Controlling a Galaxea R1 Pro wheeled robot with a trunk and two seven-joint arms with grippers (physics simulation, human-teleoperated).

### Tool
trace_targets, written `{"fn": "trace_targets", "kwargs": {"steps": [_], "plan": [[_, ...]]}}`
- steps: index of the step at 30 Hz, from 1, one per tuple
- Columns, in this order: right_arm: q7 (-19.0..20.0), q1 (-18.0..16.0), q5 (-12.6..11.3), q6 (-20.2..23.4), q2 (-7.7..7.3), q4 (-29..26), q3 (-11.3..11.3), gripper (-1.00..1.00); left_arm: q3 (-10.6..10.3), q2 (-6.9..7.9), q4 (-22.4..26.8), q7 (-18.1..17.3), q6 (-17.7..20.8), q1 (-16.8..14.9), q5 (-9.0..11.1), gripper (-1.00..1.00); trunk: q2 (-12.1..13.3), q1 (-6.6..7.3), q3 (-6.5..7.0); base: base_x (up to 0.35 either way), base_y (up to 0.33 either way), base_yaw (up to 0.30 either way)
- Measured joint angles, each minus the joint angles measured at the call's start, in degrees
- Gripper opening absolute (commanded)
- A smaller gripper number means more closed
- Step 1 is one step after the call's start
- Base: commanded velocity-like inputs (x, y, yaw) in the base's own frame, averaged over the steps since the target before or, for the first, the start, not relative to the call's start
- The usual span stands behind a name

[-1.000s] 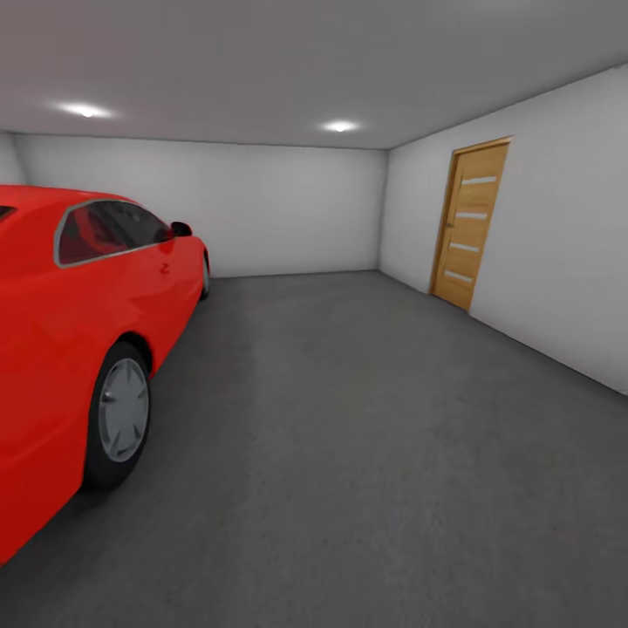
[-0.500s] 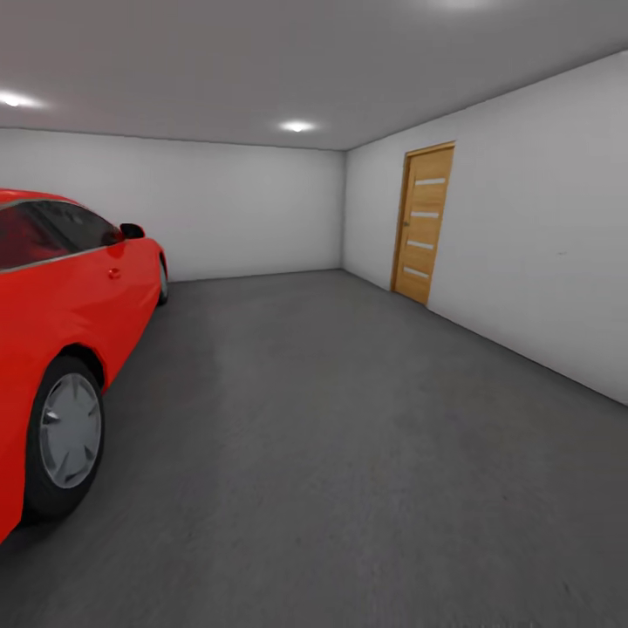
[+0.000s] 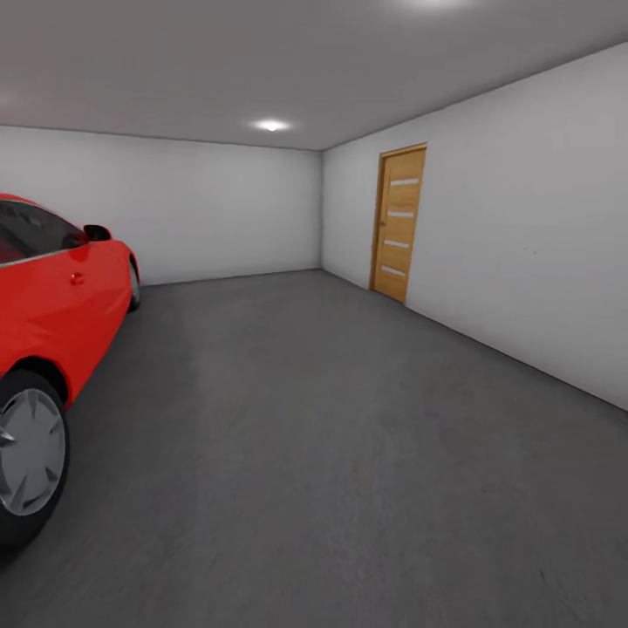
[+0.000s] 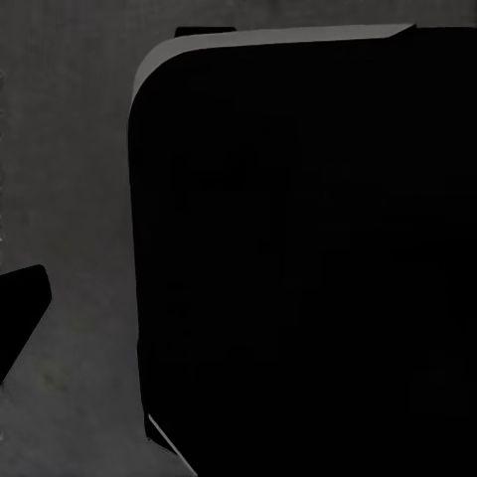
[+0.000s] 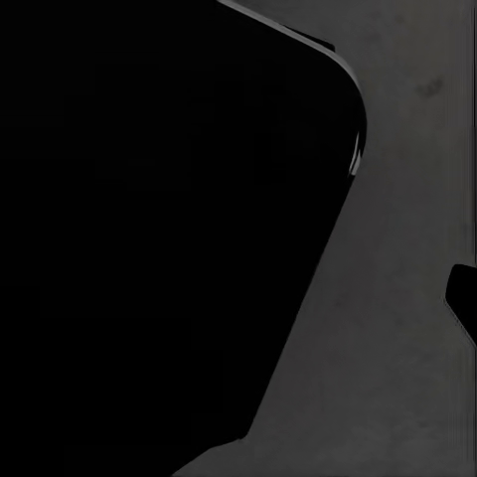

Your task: Move the two storage containers from the living room to the garage. In the garage, place one container on the floor and stack the other container on top of it (either order is fine).

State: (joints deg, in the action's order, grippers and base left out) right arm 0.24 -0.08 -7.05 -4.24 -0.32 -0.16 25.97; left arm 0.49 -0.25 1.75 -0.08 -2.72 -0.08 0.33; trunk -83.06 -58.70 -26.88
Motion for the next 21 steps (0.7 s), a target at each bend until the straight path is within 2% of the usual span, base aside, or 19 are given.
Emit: {"fn": "trace_targets", "kwargs": {"steps": [21], "plan": [[-0.1, 0.0, 0.4, -0.1, -0.06, -0.1, 0.9, 1.00, -0.1, 0.01, 0.0, 0.0, 0.6, 0.0, 0.1, 1.00, 0.0, 0.00, 0.00, 0.318, 0.000, -0.001]]}}
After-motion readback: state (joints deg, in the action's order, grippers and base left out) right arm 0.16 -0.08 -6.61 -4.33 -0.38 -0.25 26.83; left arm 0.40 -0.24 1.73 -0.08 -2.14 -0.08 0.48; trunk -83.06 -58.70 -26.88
